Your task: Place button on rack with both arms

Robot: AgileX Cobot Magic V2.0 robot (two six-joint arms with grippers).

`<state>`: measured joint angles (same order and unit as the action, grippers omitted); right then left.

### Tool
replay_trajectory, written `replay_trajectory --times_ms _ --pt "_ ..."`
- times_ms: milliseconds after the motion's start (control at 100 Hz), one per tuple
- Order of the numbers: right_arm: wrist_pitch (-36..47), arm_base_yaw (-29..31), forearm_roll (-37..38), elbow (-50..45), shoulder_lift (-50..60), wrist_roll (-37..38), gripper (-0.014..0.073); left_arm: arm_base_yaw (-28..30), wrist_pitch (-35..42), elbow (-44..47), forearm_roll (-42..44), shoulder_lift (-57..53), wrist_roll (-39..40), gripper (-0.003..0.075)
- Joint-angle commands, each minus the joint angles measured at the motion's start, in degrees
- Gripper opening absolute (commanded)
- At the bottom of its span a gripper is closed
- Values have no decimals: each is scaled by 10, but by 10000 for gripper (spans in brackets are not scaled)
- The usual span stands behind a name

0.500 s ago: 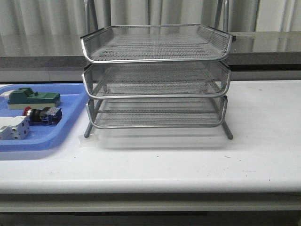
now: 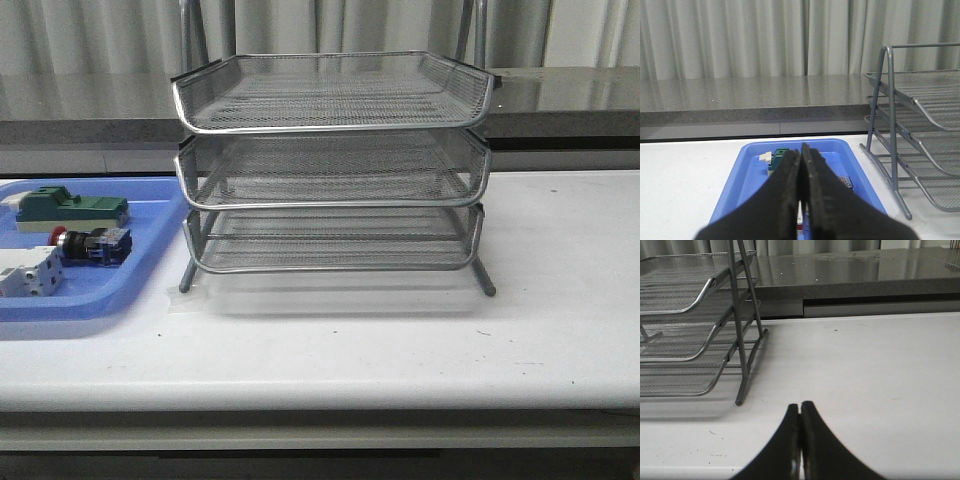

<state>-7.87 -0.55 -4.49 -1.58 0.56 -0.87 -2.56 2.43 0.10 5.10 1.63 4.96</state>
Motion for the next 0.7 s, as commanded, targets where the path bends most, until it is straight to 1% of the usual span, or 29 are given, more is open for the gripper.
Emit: replay_trajectory --times_ms 0,200,350,440,550,690 --pt "47 0 4 9 13 -1 -60 1 43 27 -2 5 5 -20" --pt "47 0 3 9 13 -1 -60 1 43 27 -2 5 5 -20" --pt "76 0 1 9 13 -1 -60 1 43 27 -2 5 5 -20" --pt "83 0 -21 17 13 -1 -60 1 43 27 -2 5 5 -20" --pt "64 0 -55 42 10 -1 -60 1 43 27 -2 5 5 -20" --pt "11 0 -60 95 -17 -1 -60 1 43 27 -2 5 5 -20"
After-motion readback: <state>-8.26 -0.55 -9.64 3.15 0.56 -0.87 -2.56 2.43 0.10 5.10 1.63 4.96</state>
